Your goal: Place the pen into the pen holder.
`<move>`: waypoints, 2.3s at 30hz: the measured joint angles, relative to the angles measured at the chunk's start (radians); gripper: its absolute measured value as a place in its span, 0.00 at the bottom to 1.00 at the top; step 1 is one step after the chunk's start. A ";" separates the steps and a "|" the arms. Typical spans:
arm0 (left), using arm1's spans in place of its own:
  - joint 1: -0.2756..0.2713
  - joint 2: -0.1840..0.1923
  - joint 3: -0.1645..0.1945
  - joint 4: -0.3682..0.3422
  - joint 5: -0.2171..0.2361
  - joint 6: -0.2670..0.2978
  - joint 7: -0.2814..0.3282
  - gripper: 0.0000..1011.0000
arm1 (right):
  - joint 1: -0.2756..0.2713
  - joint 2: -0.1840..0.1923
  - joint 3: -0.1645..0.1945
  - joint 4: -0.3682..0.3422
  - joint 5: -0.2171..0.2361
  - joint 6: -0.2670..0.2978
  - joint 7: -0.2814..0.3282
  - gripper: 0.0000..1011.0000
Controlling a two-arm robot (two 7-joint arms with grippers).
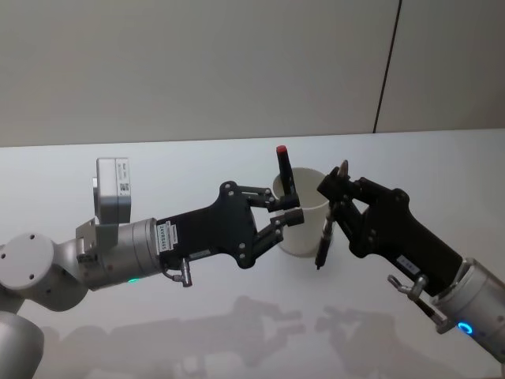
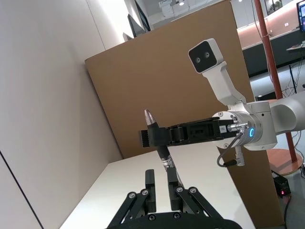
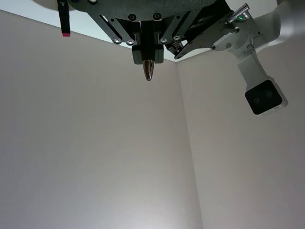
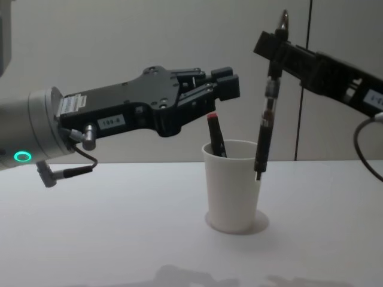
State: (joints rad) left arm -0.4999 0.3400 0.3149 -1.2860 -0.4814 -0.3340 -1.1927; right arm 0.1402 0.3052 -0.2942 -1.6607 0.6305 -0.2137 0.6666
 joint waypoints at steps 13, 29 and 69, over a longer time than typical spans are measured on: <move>0.000 0.000 0.000 0.000 0.000 0.000 0.000 0.17 | 0.005 -0.003 -0.005 0.002 -0.003 -0.008 -0.006 0.12; 0.000 0.000 0.000 0.000 0.000 0.000 0.000 0.51 | 0.000 0.004 -0.007 -0.014 0.000 -0.018 -0.014 0.12; 0.000 0.000 0.000 0.000 0.000 0.000 0.000 0.99 | -0.020 0.022 -0.001 -0.050 -0.254 -0.112 -0.231 0.12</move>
State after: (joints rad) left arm -0.4999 0.3400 0.3150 -1.2860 -0.4814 -0.3341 -1.1927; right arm 0.1203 0.3275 -0.2954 -1.7103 0.3767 -0.3253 0.4361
